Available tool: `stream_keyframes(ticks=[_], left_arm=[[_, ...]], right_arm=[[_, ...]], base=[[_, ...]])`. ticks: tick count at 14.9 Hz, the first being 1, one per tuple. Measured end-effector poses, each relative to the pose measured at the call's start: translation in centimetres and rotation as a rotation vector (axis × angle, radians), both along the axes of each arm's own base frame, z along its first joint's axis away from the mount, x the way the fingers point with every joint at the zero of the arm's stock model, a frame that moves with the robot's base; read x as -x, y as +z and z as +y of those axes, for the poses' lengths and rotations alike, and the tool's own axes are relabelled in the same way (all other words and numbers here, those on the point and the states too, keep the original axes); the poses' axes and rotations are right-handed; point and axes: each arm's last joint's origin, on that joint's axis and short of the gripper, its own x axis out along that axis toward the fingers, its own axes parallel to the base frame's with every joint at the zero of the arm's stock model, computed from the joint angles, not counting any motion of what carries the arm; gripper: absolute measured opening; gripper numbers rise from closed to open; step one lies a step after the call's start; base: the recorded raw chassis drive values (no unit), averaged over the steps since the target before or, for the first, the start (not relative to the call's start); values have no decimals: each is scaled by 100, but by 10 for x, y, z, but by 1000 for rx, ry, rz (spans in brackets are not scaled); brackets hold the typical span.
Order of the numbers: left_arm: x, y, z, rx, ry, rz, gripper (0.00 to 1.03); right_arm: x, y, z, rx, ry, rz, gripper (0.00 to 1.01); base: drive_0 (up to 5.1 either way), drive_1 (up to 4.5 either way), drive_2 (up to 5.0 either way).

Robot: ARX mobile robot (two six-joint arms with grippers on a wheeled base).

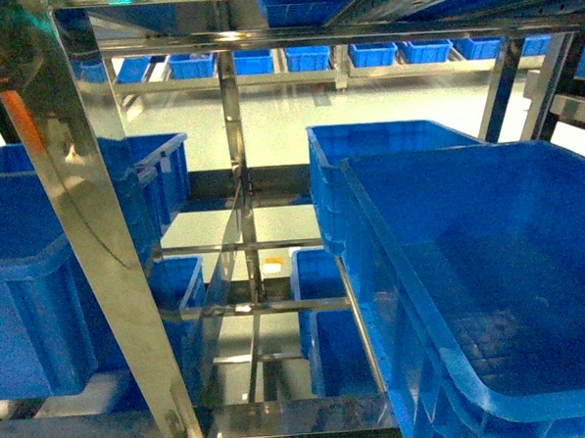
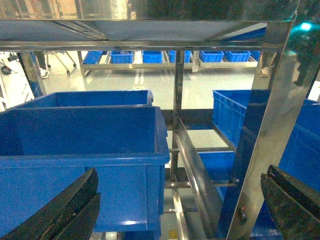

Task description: Pick red block from blue box to shelf

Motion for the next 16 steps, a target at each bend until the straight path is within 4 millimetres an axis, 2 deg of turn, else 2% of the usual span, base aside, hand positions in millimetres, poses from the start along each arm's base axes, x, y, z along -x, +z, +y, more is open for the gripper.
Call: stream_keyframes(ticks=[16], left_arm=[[0,0,0,0,0,0,98]], right_arm=[[0,0,0,0,0,-1,29]], base=[[0,0,0]])
